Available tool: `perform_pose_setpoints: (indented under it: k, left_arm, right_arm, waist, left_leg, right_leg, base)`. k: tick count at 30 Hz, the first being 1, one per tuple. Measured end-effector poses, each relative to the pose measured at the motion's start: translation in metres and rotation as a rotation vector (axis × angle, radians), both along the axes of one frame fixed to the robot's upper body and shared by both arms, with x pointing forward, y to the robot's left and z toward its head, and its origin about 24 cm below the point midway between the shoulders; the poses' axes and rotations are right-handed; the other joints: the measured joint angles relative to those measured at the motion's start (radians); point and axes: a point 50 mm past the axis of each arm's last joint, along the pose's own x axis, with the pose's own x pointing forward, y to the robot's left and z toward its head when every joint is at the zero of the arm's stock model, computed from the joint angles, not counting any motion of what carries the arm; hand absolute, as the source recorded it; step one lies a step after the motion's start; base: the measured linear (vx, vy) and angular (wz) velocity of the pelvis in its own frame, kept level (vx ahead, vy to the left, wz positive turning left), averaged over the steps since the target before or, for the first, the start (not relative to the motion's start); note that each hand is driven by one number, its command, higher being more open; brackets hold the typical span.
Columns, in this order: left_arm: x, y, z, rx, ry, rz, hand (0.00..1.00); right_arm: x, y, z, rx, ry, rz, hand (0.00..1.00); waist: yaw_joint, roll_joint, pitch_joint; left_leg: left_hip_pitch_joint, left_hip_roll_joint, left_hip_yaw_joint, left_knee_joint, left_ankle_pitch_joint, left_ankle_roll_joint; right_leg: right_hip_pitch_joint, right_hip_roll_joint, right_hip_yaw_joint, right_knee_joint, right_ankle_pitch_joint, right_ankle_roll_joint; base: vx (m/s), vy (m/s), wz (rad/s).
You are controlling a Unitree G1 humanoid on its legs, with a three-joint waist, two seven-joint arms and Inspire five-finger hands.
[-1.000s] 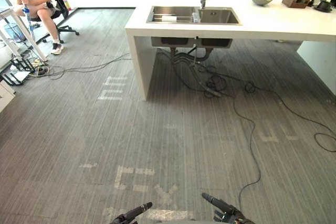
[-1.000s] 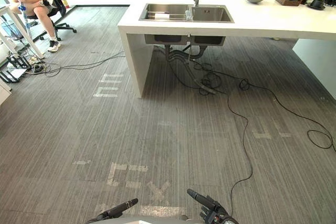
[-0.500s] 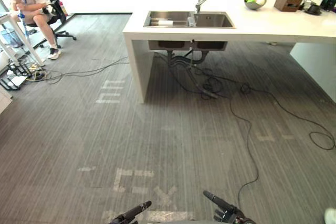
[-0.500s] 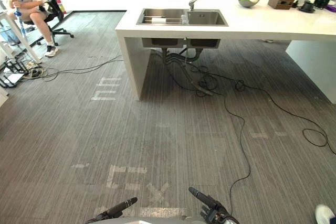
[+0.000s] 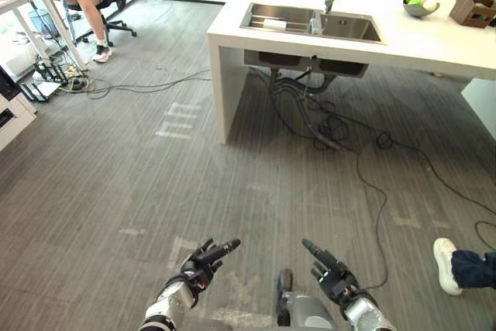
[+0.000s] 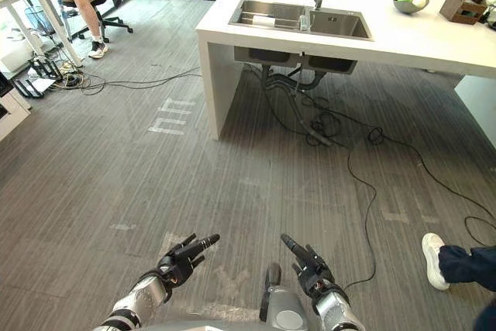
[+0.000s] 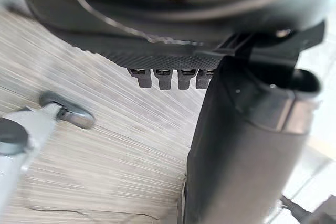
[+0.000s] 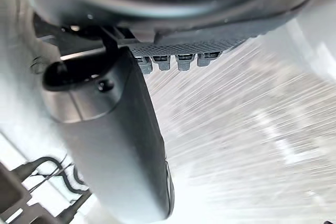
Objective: Walk over to the sink, pick up the cup, carry it to the dishwasher, place the cup inside the dishwasher, then close the dishwasher door
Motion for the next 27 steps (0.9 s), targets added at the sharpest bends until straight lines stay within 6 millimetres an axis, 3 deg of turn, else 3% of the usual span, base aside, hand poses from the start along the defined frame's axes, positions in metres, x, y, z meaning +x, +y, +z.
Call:
perform_pose_setpoints:
  k: [1, 2, 3, 4, 5, 6, 7, 8, 9, 10, 11, 12, 13, 14, 16, 17, 18, 19, 20, 21, 23, 25, 26, 27]
  left_arm:
    - [0.001, 0.0, 0.001, 0.012, -0.014, -0.001, 1.0]
    - [0.002, 0.001, 0.004, 0.029, -0.045, 0.009, 1.0]
    - [0.002, 0.001, 0.005, 0.036, -0.059, 0.02, 1.0]
    - [-0.001, -0.002, 0.004, 0.046, -0.07, 0.03, 1.0]
    - [-0.001, -0.003, 0.005, 0.057, -0.088, 0.034, 1.0]
    - [-0.002, -0.004, 0.004, 0.066, -0.088, 0.036, 1.0]
    - [-0.004, -0.005, 0.004, 0.076, -0.089, 0.043, 1.0]
    - [-0.002, -0.006, 0.007, 0.081, -0.109, 0.058, 1.0]
    - [0.002, -0.007, 0.014, 0.082, -0.148, 0.067, 1.0]
    - [0.004, -0.008, 0.017, 0.081, -0.164, 0.067, 1.0]
    - [0.007, -0.009, 0.022, 0.081, -0.19, 0.067, 1.0]
    - [0.014, -0.011, 0.034, 0.076, -0.254, 0.065, 1.0]
    - [0.02, -0.012, 0.044, 0.072, -0.308, 0.065, 1.0]
    - [0.027, -0.012, 0.058, 0.073, -0.377, 0.071, 1.0]
    - [0.036, -0.01, 0.079, 0.079, -0.47, 0.077, 1.0]
    - [0.04, -0.01, 0.087, 0.079, -0.509, 0.077, 1.0]
    - [0.043, -0.011, 0.098, 0.074, -0.562, 0.077, 1.0]
    - [0.045, -0.011, 0.104, 0.072, -0.589, 0.077, 1.0]
    - [0.052, -0.007, 0.118, 0.084, -0.653, 0.073, 1.0]
    - [0.058, -0.008, 0.131, 0.082, -0.707, 0.064, 1.0]
    - [0.063, -0.016, 0.151, 0.06, -0.796, 0.052, 1.0]
    - [0.066, -0.022, 0.169, 0.07, -0.875, 0.027, 1.0]
    - [0.066, -0.022, 0.177, 0.083, -0.91, 0.023, 1.0]
    - [0.066, -0.022, 0.182, 0.09, -0.924, 0.022, 1.0]
  right_arm:
    - [-0.002, -0.001, 0.0, 0.003, 0.003, -0.009, 1.0]
    - [-0.006, -0.001, -0.002, 0.005, 0.012, -0.016, 1.0]
    - [-0.007, -0.003, -0.002, 0.005, 0.017, -0.017, 1.0]
    - [-0.011, -0.008, -0.003, -0.002, 0.029, -0.024, 1.0]
    - [-0.012, -0.013, -0.003, -0.008, 0.04, -0.029, 1.0]
    - [-0.012, -0.014, -0.004, -0.01, 0.046, -0.024, 1.0]
    - [-0.015, -0.016, -0.004, -0.014, 0.051, -0.011, 1.0]
    - [-0.021, -0.016, -0.007, -0.019, 0.072, 0.009, 1.0]
    - [-0.026, -0.016, -0.009, -0.035, 0.101, 0.04, 1.0]
    - [-0.03, -0.018, -0.011, -0.04, 0.118, 0.045, 1.0]
    - [-0.036, -0.018, -0.013, -0.045, 0.142, 0.056, 1.0]
    - [-0.04, -0.019, -0.014, -0.046, 0.153, 0.06, 1.0]
    - [-0.04, -0.019, -0.014, -0.048, 0.155, 0.069, 1.0]
    - [-0.04, -0.018, -0.014, -0.05, 0.157, 0.09, 1.0]
    - [-0.046, -0.013, -0.016, -0.046, 0.171, 0.117, 1.0]
    - [-0.051, -0.012, -0.017, -0.042, 0.177, 0.12, 1.0]
    - [-0.06, -0.013, -0.018, -0.04, 0.187, 0.118, 1.0]
    - [-0.065, -0.016, -0.018, -0.043, 0.198, 0.113, 1.0]
    - [-0.065, -0.014, -0.019, -0.037, 0.205, 0.098, 1.0]
    - [-0.07, -0.013, -0.02, -0.027, 0.214, 0.077, 1.0]
    - [-0.075, -0.016, -0.022, -0.005, 0.235, 0.025, 1.0]
    - [-0.088, -0.016, -0.027, 0.029, 0.297, -0.041, 1.0]
    - [-0.098, -0.014, -0.03, 0.05, 0.339, -0.088, 1.0]
    - [-0.104, -0.012, -0.031, 0.059, 0.356, -0.112, 1.0]
  waist:
    - [-0.001, 0.008, -0.003]
    - [-0.007, 0.02, -0.02]
    - [-0.012, 0.024, -0.035]
    - [-0.013, 0.054, -0.068]
    - [-0.012, 0.071, -0.077]
    - [-0.012, 0.082, -0.082]
    - [-0.014, 0.104, -0.083]
    - [-0.014, 0.117, -0.067]
    - [-0.013, 0.117, -0.035]
    - [-0.011, 0.114, -0.022]
    - [-0.009, 0.109, -0.014]
    - [0.008, 0.105, -0.01]
    - [0.022, 0.099, -0.004]
    - [0.037, 0.096, 0.0]
    - [0.045, 0.103, 0.0]
    - [0.046, 0.108, 0.0]
    - [0.055, 0.135, -0.015]
    - [0.06, 0.152, -0.028]
    - [0.063, 0.125, -0.036]
    - [0.062, 0.083, -0.053]
    - [0.071, 0.061, -0.068]
    - [0.072, 0.046, -0.076]
    - [0.075, 0.045, -0.077]
    - [0.078, 0.046, -0.077]
  left_leg:
    - [0.003, 0.014, -0.012, 0.008, -0.017, -0.012]
    - [0.003, 0.044, -0.04, 0.009, -0.037, -0.024]
    - [0.003, 0.063, -0.051, 0.006, -0.05, -0.028]
    - [-0.017, 0.097, -0.067, 0.069, -0.065, -0.043]
    - [-0.108, 0.12, -0.071, 0.325, -0.057, -0.062]
    - [-0.143, 0.134, -0.068, 0.429, -0.016, -0.077]
    - [-0.212, 0.185, -0.056, 0.591, 0.081, -0.094]
    - [-0.293, 0.234, -0.046, 0.782, 0.137, -0.071]
    - [-0.363, 0.235, -0.05, 0.932, 0.11, -0.036]
    - [-0.397, 0.214, -0.053, 0.964, 0.096, -0.029]
    - [-0.452, 0.161, -0.06, 0.953, 0.075, -0.032]
    - [-0.519, 0.085, -0.058, 0.831, 0.052, -0.035]
    - [-0.548, 0.036, -0.043, 0.669, 0.054, -0.036]
    - [-0.56, -0.005, -0.022, 0.395, 0.087, -0.037]
    - [-0.553, -0.029, 0.018, 0.055, 0.221, -0.038]
    - [-0.548, -0.03, 0.047, -0.033, 0.294, -0.049]
    - [-0.547, -0.003, 0.09, -0.049, 0.355, -0.036]
    - [-0.545, 0.008, 0.088, -0.047, 0.381, 0.01]
    - [-0.55, -0.009, 0.103, 0.008, 0.462, 0.115]
    - [-0.555, -0.042, 0.125, 0.015, 0.432, 0.136]
    - [-0.549, -0.081, 0.136, 0.0, 0.409, 0.15]
    - [-0.521, -0.119, 0.134, -0.003, 0.363, 0.167]
    - [-0.474, -0.136, 0.133, -0.012, 0.328, 0.172]
    - [-0.443, -0.142, 0.133, -0.023, 0.314, 0.168]
  right_leg:
    - [-0.013, 0.009, -0.003, 0.045, 0.002, -0.004]
    - [-0.046, 0.022, -0.022, 0.134, -0.011, -0.032]
    - [-0.062, 0.033, -0.04, 0.178, -0.047, -0.07]
    - [-0.087, 0.06, -0.065, 0.225, -0.122, -0.091]
    - [-0.099, 0.083, -0.073, 0.264, -0.174, -0.11]
    - [-0.092, 0.097, -0.077, 0.272, -0.195, -0.116]
    - [-0.051, 0.129, -0.088, 0.262, -0.231, -0.131]
    - [0.01, 0.158, -0.093, 0.243, -0.253, -0.157]
    - [0.091, 0.172, -0.095, 0.216, -0.275, -0.173]
    - [0.135, 0.174, -0.095, 0.194, -0.28, -0.174]
    - [0.188, 0.171, -0.095, 0.161, -0.277, -0.168]
    - [0.238, 0.164, -0.08, 0.111, -0.276, -0.167]
    - [0.267, 0.156, -0.06, 0.084, -0.275, -0.165]
    - [0.303, 0.154, -0.038, 0.047, -0.276, -0.161]
    - [0.37, 0.159, -0.007, 0.019, -0.302, -0.129]
    - [0.404, 0.17, 0.008, 0.017, -0.327, -0.115]
    - [0.454, 0.198, 0.033, 0.022, -0.373, -0.099]
    - [0.472, 0.215, 0.048, 0.024, -0.398, -0.1]
    - [0.5, 0.19, 0.068, 0.04, -0.454, -0.097]
    - [0.481, 0.146, 0.075, 0.074, -0.463, -0.102]
    - [0.391, 0.102, 0.11, 0.246, -0.452, -0.109]
    - [0.277, 0.06, 0.138, 0.509, -0.374, -0.009]
    - [0.199, 0.039, 0.163, 0.694, -0.231, 0.138]
    - [0.164, 0.028, 0.171, 0.782, -0.141, 0.191]
  base:
    - [0.42, -0.356, 0.51]
    - [0.37, -0.287, 0.52]
    - [0.51, -0.343, 0.54]
    - [0.67, -0.351, 0.24]
    - [0.7, -0.334, 0.08]
    - [0.74, -0.31, -0.01]
    - [0.63, -0.23, 0.03]
    - [0.73, -0.234, 0.09]
    - [0.58, -0.155, 0.07]
    - [0.45, -0.107, 0.06]
    - [0.49, -0.095, -0.1]
    - [0.48, -0.075, -0.34]
    - [0.57, -0.071, -0.59]
    - [0.39, -0.029, -0.6]
    - [0.47, -0.003, -0.48]
    - [0.64, 0.079, -0.51]
    - [0.55, 0.114, -0.51]
    - [0.67, 0.178, -0.57]
    - [0.55, 0.182, -0.35]
    - [0.52, 0.17, -0.25]
    - [0.48, 0.183, 0.01]
    - [0.55, 0.189, 0.17]
    - [0.51, 0.131, 0.01]
    - [0.49, 0.12, -0.15]
